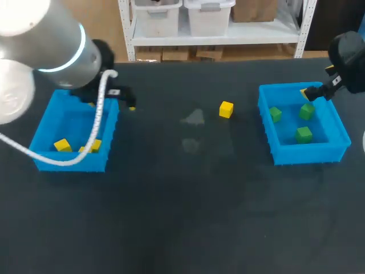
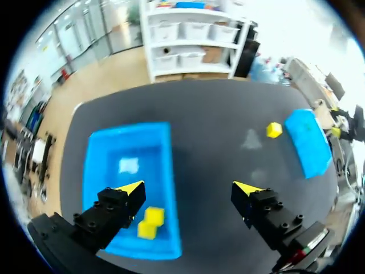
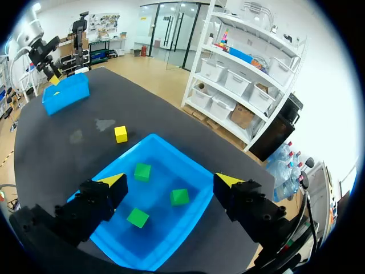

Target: Put the green cubes in the right bin and the yellow cubes in the left bin.

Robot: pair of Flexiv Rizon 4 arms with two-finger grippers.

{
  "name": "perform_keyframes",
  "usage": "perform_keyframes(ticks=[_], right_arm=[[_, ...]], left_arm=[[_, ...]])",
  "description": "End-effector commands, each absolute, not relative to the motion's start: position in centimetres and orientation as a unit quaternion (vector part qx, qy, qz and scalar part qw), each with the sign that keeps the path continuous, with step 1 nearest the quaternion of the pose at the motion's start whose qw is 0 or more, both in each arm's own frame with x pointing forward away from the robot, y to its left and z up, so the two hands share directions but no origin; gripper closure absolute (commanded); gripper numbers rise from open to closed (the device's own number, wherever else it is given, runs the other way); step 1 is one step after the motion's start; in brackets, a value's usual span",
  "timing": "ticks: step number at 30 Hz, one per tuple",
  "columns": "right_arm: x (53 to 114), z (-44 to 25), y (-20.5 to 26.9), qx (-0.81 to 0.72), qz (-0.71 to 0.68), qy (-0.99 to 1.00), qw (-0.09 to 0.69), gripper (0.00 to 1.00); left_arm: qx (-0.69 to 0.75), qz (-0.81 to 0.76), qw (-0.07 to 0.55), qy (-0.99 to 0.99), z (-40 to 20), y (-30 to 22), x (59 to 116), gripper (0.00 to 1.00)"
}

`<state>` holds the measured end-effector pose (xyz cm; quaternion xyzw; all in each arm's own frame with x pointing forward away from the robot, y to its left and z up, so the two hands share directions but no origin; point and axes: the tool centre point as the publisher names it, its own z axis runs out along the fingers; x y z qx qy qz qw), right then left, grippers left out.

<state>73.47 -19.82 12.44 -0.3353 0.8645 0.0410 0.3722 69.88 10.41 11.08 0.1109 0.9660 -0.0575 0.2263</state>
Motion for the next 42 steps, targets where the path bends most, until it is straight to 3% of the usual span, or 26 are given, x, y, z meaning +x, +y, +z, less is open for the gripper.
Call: perform_keyframes(ticks=[1, 7, 23, 42], right_arm=[[73.4, 12.5, -19.8, -0.335, 0.041, 0.865, 0.372, 0.0], [73.4, 12.5, -19.8, -0.335, 0.041, 0.865, 0.372, 0.0], [73.4, 12.5, -19.8, -0.335, 0.041, 0.865, 0.372, 0.0], [73.4, 12.5, -19.8, -0.335, 0.041, 0.865, 0.372, 0.0]], left_arm=[[0.164, -0.075, 0.215, 0.96, 9.4, 6.2, 73.0, 0.0], [0.244, -0.112, 0.21, 0.94, 8.4, 0.3, 75.0, 0.0], [0.353, -0.145, 0.172, 0.908, 5.4, -9.5, 79.7, 0.0], [0.361, -0.144, 0.12, 0.914, 2.7, -13.7, 81.1, 0.0]])
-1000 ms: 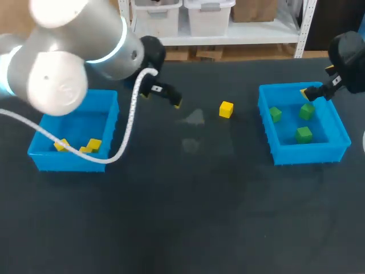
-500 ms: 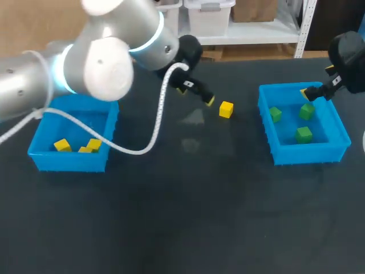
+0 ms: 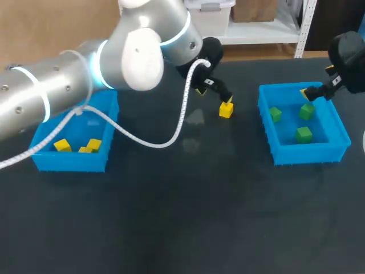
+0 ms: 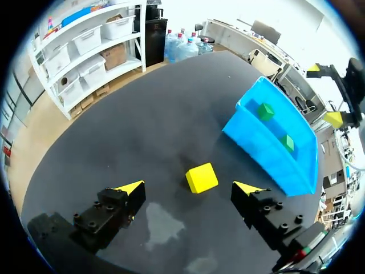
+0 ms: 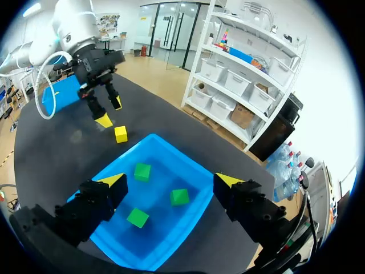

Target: Put the green cubes in the right bin and the yellow cubes in the left bin.

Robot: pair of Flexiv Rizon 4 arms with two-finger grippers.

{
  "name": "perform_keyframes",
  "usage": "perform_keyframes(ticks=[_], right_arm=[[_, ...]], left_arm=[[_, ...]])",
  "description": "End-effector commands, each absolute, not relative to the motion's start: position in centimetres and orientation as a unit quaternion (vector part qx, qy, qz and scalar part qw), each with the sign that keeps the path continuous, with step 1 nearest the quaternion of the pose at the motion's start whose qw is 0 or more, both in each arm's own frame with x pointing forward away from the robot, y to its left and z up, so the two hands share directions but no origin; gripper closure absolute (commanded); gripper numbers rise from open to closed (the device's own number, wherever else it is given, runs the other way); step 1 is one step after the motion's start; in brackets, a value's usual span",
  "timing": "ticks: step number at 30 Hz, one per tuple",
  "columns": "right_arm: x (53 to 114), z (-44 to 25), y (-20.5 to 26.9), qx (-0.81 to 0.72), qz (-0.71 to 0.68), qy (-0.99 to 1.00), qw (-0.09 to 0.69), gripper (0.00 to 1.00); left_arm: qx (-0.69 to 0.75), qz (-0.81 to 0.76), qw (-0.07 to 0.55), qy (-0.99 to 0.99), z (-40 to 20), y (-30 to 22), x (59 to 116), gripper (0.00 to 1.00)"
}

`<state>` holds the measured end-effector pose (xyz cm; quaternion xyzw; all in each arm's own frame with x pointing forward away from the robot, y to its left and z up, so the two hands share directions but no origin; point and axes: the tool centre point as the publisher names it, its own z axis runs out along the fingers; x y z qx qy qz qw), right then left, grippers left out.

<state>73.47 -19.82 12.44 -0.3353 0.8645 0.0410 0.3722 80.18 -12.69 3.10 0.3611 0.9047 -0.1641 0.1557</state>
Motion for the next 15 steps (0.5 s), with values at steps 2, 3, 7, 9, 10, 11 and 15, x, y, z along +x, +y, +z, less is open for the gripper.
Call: perform_keyframes(ticks=[2, 3, 7, 9, 10, 11, 15], right_arm=[[73.4, 12.5, -19.8, -0.335, 0.041, 0.865, 0.372, 0.0], [73.4, 12.5, -19.8, -0.335, 0.041, 0.865, 0.372, 0.0], [73.4, 12.5, -19.8, -0.335, 0.041, 0.865, 0.372, 0.0], [73.4, 12.5, -19.8, -0.335, 0.041, 0.865, 0.372, 0.0], [73.4, 12.5, -19.8, -0.335, 0.041, 0.865, 0.372, 0.0], [73.4, 12.5, -19.8, -0.335, 0.041, 0.865, 0.372, 0.0], [73.4, 12.5, -19.8, -0.335, 0.041, 0.865, 0.372, 0.0]], left_arm=[[0.36, -0.127, 0.116, 0.917, 2.5, -13.9, 80.9, 0.0], [0.355, -0.124, 0.115, 0.919, 2.4, -13.9, 80.9, 0.0], [0.349, -0.103, 0.113, 0.925, 2.2, -14.1, 80.7, 0.0], [0.344, -0.096, 0.11, 0.928, 2.1, -14.3, 80.5, 0.0], [0.345, -0.093, 0.11, 0.927, 2.0, -14.4, 80.2, 0.0], [0.344, -0.09, 0.108, 0.928, 2.0, -14.5, 80.1, 0.0], [0.343, -0.088, 0.105, 0.929, 1.9, -15.0, 79.5, 0.0]])
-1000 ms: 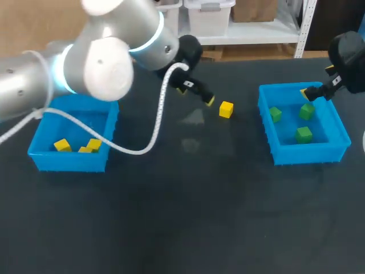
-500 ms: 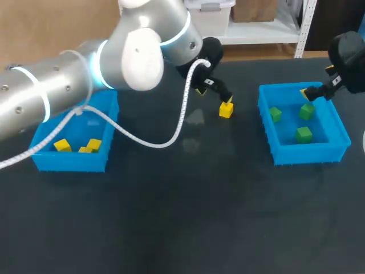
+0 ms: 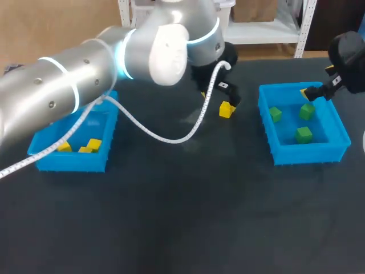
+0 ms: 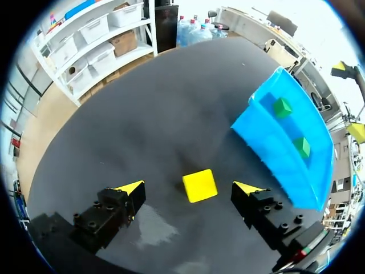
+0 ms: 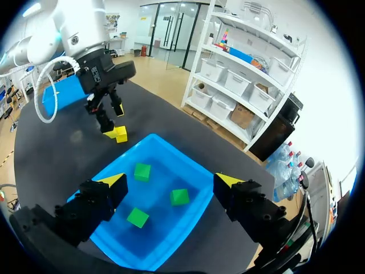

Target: Put the green cubes in the right bin and the yellow cubes in the left bin.

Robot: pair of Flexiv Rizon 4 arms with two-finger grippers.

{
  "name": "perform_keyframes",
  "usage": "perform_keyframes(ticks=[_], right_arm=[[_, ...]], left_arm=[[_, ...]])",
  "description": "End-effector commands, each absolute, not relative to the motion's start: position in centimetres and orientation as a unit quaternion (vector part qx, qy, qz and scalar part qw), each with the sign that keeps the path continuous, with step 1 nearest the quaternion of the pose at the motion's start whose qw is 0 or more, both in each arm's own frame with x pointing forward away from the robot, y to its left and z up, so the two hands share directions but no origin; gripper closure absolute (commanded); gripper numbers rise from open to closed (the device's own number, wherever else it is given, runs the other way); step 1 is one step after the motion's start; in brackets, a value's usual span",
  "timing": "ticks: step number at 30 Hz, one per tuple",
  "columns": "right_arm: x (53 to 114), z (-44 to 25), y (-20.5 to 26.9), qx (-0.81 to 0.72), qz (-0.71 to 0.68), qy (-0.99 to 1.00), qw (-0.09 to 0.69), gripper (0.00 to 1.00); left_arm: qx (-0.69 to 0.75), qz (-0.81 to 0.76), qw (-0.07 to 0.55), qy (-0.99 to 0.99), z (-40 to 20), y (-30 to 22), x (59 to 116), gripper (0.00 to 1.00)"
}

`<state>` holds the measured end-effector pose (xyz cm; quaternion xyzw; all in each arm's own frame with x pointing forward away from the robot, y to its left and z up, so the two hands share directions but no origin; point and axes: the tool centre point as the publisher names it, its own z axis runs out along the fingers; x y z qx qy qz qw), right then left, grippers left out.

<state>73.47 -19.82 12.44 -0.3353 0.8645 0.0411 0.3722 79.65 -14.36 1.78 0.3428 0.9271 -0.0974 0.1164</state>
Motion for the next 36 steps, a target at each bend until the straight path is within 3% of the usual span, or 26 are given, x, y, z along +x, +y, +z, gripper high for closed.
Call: perform_keyframes(ticks=[1, 23, 24, 25, 26, 36], right_arm=[[73.4, 12.5, -19.8, -0.335, 0.041, 0.865, 0.372, 0.0], [73.4, 12.5, -19.8, -0.335, 0.041, 0.865, 0.372, 0.0], [73.4, 12.5, -19.8, -0.335, 0.041, 0.865, 0.372, 0.0], [73.4, 12.5, -19.8, -0.335, 0.041, 0.865, 0.372, 0.0], [73.4, 12.5, -19.8, -0.335, 0.041, 0.865, 0.372, 0.0], [73.4, 12.5, -19.8, -0.335, 0.041, 0.865, 0.372, 0.0]], left_arm=[[0.342, -0.087, 0.105, 0.93, 1.8, -15.2, 79.4, 0.0], [0.329, -0.044, 0.092, 0.939, 0.6, -16.1, 80.3, 0.0], [0.328, -0.044, 0.092, 0.939, 0.5, -16.2, 80.4, 0.22], [0.328, -0.043, 0.091, 0.939, 0.4, -16.3, 80.4, 0.55], [0.328, -0.04, 0.089, 0.94, 0.3, -16.3, 80.4, 0.99], [0.33, -0.043, 0.076, 0.94, -0.1, -16.6, 80.4, 1.0]])
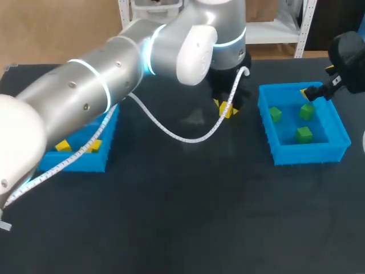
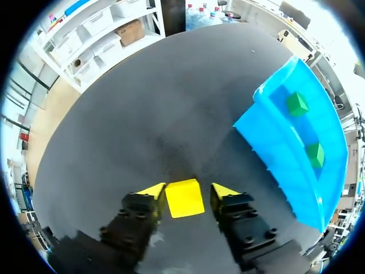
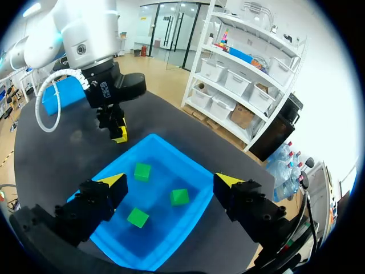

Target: Put the green cubes in the right bin and the yellow cubes in the left bin.

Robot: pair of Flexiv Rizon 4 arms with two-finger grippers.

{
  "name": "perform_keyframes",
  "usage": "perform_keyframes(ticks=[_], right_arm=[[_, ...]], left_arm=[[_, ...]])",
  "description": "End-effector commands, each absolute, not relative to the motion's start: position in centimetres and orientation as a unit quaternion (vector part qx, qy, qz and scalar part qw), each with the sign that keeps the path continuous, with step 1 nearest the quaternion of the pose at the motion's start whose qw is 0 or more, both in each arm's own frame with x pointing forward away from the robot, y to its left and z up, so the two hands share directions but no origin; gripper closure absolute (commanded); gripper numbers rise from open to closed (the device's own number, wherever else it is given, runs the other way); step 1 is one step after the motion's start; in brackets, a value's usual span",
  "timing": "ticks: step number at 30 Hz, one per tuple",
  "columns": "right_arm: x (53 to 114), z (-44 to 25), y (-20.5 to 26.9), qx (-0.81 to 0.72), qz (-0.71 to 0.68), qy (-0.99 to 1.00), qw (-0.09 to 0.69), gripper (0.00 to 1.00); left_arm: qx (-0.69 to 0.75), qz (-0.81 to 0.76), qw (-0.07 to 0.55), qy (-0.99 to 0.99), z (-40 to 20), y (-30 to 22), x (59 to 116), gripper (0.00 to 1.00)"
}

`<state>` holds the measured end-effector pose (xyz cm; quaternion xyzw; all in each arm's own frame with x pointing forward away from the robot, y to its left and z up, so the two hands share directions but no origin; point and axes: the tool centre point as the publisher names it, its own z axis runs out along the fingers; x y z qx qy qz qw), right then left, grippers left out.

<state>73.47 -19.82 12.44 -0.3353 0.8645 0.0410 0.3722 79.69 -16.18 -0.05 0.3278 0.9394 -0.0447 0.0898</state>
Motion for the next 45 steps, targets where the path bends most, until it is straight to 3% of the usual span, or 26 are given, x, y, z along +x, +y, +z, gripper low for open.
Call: perform_keyframes(ticks=[1, 10, 26, 45], right_arm=[[73.4, 12.5, -19.8, -0.335, 0.041, 0.865, 0.372, 0.0], [73.4, 12.5, -19.8, -0.335, 0.041, 0.865, 0.372, 0.0], [73.4, 12.5, -19.8, -0.335, 0.041, 0.865, 0.372, 0.0], [73.4, 12.5, -19.8, -0.335, 0.041, 0.865, 0.372, 0.0]], left_arm=[[0.33, -0.044, 0.075, 0.94, -0.1, -16.6, 80.4, 1.0], [0.311, -0.056, 0.111, 0.942, 2.7, -13.7, 81.2, 1.0], [0.245, -0.032, 0.187, 0.951, 11.3, -1.6, 79.5, 1.0], [0.062, 0.047, 0.147, 0.986, 9.6, 17.6, 71.2, 1.0]])
